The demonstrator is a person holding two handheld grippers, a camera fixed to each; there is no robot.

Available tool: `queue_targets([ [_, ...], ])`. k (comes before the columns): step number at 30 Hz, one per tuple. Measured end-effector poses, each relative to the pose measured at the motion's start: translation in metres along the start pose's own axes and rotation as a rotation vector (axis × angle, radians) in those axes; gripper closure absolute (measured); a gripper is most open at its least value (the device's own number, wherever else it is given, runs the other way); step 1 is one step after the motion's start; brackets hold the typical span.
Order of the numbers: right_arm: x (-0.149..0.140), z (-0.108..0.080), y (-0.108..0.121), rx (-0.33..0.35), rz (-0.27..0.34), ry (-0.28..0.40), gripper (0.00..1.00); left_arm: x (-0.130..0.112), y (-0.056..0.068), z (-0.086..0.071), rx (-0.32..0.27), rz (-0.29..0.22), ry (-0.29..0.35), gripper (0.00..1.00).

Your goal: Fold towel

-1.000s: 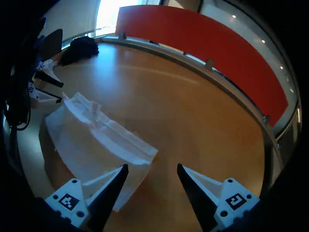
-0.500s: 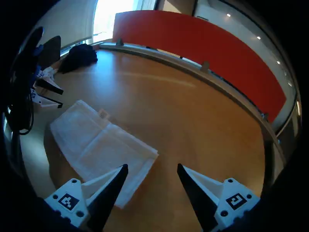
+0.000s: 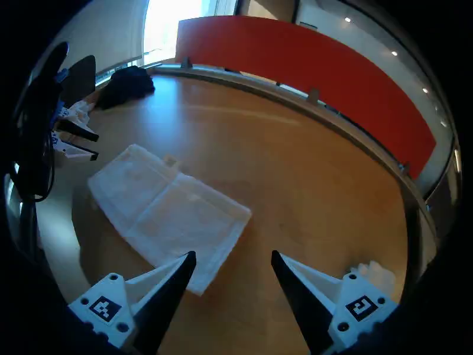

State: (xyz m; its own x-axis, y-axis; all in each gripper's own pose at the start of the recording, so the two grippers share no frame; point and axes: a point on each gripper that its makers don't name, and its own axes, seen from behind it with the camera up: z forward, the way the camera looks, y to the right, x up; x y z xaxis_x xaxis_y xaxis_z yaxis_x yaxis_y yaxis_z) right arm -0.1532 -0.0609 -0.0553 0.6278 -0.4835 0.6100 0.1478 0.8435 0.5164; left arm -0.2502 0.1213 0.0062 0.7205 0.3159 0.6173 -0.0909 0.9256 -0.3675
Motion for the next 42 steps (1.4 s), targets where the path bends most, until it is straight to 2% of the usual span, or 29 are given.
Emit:
queue_targets([
  [12, -0.009, -0.010, -0.006, 0.013, 0.005, 0.008, 0.01, -0.021, -0.003, -0.016, 0.024, -0.053, -0.006, 0.30],
  [24, -0.008, -0.009, -0.019, 0.110, -0.076, 0.013, 0.01, -0.039, -0.021, -0.039, 0.086, -0.134, 0.008, 0.30],
  [33, -0.006, -0.006, -0.023, 0.154, -0.118, 0.008, 0.02, -0.054, -0.033, -0.057, 0.126, -0.204, 0.010, 0.31],
  [42, -0.010, -0.004, -0.026, 0.174, -0.134, -0.006, 0.03, -0.064, -0.034, -0.064, 0.140, -0.216, 0.000, 0.30],
])
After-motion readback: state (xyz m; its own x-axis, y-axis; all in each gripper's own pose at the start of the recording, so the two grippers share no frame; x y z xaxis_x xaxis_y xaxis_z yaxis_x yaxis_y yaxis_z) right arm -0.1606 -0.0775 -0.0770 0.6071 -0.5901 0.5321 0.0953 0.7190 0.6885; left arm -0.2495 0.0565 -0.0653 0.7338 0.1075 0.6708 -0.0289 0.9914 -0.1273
